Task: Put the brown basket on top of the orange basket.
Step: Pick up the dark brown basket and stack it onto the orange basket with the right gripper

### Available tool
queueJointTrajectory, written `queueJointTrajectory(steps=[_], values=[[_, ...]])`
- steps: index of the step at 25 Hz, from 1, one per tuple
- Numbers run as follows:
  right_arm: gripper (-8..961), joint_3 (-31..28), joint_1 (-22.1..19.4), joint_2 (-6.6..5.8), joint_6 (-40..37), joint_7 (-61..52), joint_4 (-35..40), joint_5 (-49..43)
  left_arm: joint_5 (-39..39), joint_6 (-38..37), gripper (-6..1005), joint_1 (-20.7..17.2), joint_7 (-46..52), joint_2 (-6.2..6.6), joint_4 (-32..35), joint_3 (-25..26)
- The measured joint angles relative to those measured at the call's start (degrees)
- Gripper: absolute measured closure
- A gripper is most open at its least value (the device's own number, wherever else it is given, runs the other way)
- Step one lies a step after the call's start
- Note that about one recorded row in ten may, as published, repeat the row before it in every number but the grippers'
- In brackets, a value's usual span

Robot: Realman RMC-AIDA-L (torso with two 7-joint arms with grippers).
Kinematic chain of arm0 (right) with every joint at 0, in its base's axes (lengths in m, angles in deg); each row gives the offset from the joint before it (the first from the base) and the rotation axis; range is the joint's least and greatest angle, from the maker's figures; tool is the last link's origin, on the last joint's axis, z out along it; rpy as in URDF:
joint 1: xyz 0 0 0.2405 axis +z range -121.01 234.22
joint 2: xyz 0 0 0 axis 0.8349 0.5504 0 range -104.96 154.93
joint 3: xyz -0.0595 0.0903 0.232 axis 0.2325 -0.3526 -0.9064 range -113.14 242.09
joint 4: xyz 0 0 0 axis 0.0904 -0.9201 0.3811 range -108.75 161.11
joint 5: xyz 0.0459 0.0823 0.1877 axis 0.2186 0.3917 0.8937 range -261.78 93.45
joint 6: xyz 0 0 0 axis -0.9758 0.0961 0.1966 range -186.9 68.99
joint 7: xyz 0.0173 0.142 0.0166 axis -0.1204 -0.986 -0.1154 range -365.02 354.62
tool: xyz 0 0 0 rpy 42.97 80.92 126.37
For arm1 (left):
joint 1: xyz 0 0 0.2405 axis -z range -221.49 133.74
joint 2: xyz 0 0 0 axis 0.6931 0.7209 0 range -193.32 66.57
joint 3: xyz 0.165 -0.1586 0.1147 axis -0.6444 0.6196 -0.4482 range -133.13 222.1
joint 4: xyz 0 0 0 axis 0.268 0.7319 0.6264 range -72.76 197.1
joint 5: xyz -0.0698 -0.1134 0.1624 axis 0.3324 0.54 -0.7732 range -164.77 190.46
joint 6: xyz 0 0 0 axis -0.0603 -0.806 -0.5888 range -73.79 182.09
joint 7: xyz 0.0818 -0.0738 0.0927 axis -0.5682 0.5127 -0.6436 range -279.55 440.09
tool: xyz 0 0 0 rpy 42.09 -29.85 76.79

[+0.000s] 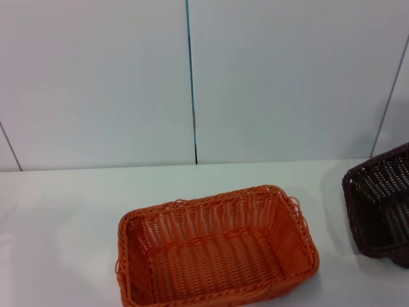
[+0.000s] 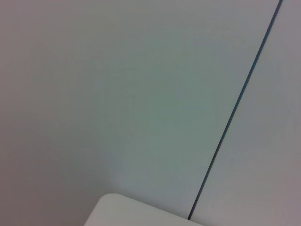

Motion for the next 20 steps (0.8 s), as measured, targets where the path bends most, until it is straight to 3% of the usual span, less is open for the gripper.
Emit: queueJointTrajectory(steps=[13,20], values=[[769,-0.17,-0.47,0.11,-0.32,-0.01,-1.06,2.41,-0.21,0.29,499,0.14,-0.08,0.07,0.15,0.09],[769,-0.28,0.17,-0.21,-3.46,-0.05,-5.63,2.90,-0.34,0.52,499,0.43,-0.14,0.30,0.18,0.09]])
